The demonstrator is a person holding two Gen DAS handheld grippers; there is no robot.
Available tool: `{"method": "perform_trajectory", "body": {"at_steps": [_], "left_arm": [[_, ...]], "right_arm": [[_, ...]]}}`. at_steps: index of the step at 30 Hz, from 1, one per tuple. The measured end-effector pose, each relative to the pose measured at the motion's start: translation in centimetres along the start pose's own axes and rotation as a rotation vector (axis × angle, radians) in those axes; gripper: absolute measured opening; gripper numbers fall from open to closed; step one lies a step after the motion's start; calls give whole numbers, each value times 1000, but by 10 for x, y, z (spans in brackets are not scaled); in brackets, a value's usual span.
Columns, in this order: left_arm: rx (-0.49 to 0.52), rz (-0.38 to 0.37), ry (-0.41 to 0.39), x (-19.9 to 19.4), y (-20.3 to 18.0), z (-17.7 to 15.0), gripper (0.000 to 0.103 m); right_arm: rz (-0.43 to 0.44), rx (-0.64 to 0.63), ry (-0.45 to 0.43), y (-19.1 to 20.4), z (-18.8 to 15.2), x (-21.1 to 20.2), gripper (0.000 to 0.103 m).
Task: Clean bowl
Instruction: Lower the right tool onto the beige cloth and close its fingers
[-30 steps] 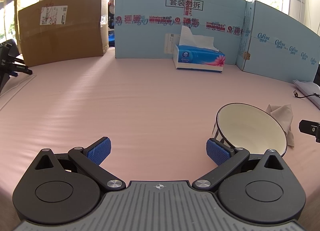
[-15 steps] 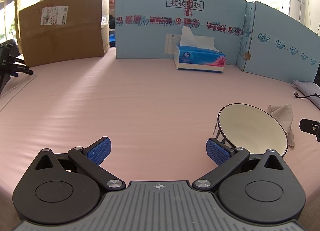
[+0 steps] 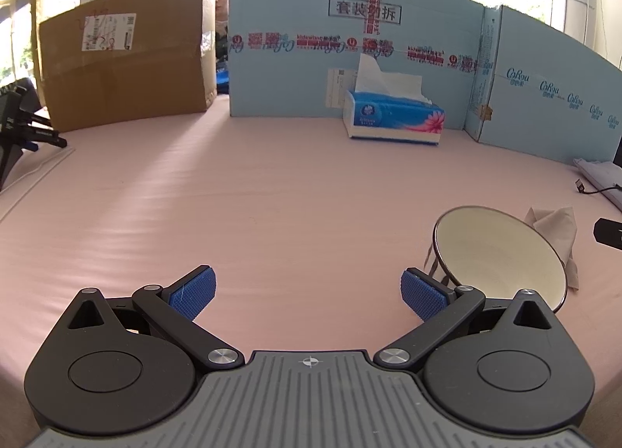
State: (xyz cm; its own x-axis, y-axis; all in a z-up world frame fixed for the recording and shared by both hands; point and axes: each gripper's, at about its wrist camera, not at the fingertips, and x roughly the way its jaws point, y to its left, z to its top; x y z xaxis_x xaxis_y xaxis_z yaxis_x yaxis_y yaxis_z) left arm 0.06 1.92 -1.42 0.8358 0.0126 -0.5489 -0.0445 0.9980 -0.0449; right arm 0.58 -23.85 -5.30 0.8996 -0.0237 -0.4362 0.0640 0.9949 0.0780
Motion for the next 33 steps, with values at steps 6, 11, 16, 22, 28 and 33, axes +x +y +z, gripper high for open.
{"method": "perform_trajectory", "body": {"at_steps": [6,11,16,22,28,33], "left_arm": [[-68,-80,-65,-3,14,1,99],[-74,-103,-62,2,15,2,87],[-50,-131,-53,4,9,3,79],[-32,-185,-46,9,3,3,74],[-32,-251,-37,17,-2,7,65],[-20,-287,-29,24,-9,8,61]], "right_arm": [[-20,0,-109,-5,-4,-6,103],[-10,-35,-109,-4,-1,-3,103],[33,-53,-91,0,-2,5,90],[83,-38,-23,4,-5,23,72],[83,-37,2,8,-4,38,67],[84,-33,24,8,-3,50,64]]}}
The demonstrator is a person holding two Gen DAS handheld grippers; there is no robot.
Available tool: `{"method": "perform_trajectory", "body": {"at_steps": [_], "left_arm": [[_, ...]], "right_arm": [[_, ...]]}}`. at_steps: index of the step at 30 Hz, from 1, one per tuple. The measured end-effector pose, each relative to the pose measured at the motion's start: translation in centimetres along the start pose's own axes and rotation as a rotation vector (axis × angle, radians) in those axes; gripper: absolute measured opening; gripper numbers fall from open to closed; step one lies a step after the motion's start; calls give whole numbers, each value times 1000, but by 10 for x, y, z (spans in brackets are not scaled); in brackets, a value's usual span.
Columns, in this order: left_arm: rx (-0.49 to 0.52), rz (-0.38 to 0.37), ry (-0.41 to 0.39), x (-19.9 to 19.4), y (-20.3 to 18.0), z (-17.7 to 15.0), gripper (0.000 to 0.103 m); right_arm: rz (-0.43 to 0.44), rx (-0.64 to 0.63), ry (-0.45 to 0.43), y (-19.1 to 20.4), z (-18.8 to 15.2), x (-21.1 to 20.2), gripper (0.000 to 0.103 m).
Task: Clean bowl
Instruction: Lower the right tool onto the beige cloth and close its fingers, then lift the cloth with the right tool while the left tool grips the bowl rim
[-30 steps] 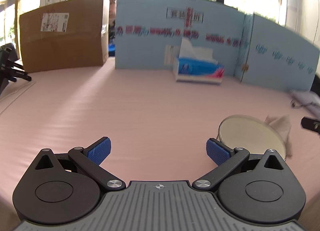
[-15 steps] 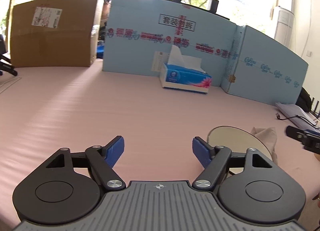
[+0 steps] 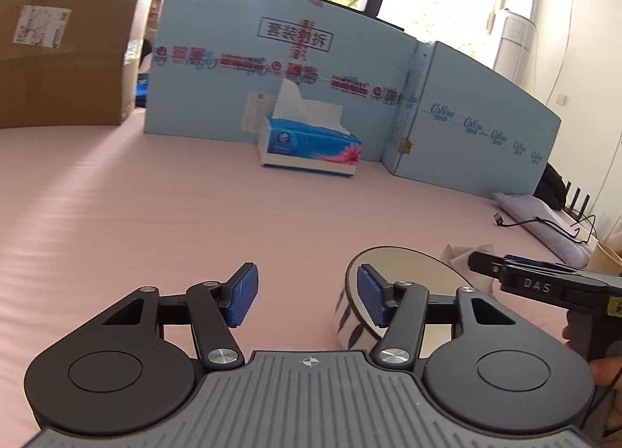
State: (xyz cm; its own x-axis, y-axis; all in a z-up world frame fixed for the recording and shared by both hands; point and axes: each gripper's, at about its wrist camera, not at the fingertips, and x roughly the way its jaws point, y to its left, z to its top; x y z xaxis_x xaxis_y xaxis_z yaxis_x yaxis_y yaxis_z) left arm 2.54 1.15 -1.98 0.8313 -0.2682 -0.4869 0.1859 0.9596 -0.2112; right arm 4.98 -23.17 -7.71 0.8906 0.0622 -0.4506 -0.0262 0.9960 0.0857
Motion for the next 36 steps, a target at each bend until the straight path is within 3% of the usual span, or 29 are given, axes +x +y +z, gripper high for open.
{"method": "perform_trajectory", "body": {"at_steps": [9,15,16,17,24,31,36], "left_arm": [[10,-52,43,17,-3,-1,55],[9,-59,59,23,-3,-2,55],[8,-59,62,23,-2,-2,55],[7,-60,64,24,-2,-2,54],[8,-65,77,27,-3,-3,52],[10,-67,79,25,-6,-4,51],[11,-66,79,22,-7,-5,43]], "right_arm": [[-4,3,37,-4,0,15,55],[4,10,78,-6,-2,24,28],[7,15,84,-7,-2,25,13],[11,18,85,-7,-2,25,8],[41,35,55,-11,3,15,8],[117,12,-29,-5,21,-15,8],[189,10,-62,1,31,-31,8]]}}
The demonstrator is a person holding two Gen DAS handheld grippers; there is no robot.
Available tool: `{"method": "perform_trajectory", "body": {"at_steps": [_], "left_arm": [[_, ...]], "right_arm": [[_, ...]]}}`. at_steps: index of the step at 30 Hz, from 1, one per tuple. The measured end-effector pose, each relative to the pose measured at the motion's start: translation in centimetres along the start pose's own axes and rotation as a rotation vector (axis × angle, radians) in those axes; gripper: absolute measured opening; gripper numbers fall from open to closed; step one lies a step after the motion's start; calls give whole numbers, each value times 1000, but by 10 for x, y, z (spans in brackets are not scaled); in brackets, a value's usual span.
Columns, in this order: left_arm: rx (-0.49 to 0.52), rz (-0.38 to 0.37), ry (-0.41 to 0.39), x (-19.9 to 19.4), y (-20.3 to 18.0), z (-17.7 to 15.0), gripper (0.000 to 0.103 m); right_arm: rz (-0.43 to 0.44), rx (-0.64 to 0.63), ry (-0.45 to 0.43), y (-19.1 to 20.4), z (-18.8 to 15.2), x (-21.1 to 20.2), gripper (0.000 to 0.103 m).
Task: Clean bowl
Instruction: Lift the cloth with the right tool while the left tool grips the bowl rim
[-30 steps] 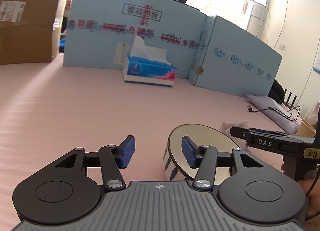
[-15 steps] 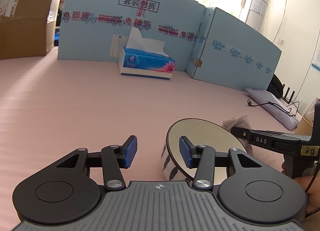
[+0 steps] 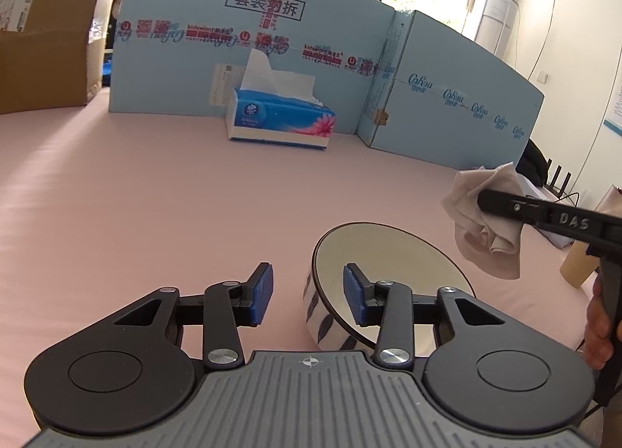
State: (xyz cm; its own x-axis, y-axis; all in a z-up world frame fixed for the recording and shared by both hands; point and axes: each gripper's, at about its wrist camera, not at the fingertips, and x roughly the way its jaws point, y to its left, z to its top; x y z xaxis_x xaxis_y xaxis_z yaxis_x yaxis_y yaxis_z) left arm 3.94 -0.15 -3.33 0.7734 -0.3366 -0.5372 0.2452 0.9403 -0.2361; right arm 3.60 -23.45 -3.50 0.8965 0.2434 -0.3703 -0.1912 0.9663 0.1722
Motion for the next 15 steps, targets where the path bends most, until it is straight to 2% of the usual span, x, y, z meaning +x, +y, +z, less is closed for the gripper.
{"method": "perform_trajectory", "body": {"at_steps": [9,12,15], "left_arm": [[-2,-7,15,0,-2,1,29],[12,-9,20,1,-5,2,22],[38,2,24,2,-9,3,20]], "right_arm": [[116,-53,-12,24,9,-9,8],[149,-68,9,30,9,-5,8],[170,-81,31,36,7,-1,8]]}}
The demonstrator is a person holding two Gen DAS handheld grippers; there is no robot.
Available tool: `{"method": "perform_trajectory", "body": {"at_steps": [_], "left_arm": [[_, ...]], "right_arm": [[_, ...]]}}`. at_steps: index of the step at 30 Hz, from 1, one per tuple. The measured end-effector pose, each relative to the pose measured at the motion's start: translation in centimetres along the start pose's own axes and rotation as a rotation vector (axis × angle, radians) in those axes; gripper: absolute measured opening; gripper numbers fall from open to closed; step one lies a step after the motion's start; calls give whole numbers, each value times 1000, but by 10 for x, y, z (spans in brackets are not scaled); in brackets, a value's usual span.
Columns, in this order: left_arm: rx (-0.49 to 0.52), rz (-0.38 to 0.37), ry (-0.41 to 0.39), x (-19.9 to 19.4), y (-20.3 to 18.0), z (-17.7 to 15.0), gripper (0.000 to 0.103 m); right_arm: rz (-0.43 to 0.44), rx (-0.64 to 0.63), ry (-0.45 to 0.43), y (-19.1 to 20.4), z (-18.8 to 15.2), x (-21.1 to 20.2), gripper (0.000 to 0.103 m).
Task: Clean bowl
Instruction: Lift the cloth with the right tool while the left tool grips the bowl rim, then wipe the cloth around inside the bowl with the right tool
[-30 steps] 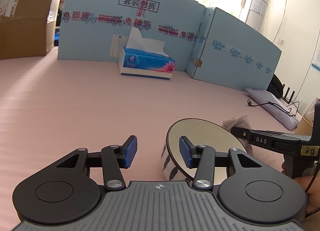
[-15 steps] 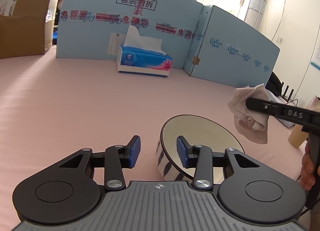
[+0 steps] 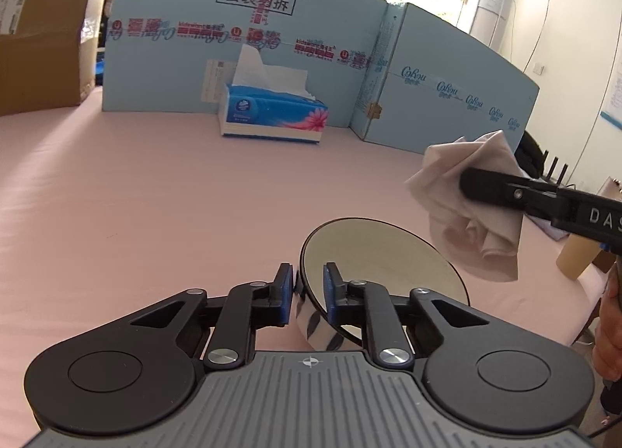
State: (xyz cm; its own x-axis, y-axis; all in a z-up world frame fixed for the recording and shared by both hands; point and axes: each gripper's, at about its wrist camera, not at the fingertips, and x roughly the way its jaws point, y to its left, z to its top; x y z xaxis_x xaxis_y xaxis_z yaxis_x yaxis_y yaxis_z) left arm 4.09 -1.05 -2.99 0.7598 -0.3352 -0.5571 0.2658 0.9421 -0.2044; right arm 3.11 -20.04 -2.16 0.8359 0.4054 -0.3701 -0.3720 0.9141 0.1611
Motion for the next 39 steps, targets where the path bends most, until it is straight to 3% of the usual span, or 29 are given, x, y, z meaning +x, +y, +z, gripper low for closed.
{"method": "perform_trajectory", "body": {"at_steps": [8,13,19,27,33,35,39], "left_arm": [[58,-10,10,13,-4,9,10],[70,-33,17,16,0,10,10],[80,-43,13,17,1,9,10],[87,-59,9,16,4,9,12],[90,-67,7,16,4,9,12],[89,-69,5,15,5,9,12],[86,-74,4,15,6,8,12]], "right_arm": [[68,-15,51,10,-1,13,8],[92,4,169,4,-10,35,8],[68,-6,263,-1,-12,54,8],[61,-108,370,9,-10,73,9],[37,-208,374,20,-7,71,16],[32,-216,362,20,-5,65,33],[18,-231,342,22,-3,58,35]]}}
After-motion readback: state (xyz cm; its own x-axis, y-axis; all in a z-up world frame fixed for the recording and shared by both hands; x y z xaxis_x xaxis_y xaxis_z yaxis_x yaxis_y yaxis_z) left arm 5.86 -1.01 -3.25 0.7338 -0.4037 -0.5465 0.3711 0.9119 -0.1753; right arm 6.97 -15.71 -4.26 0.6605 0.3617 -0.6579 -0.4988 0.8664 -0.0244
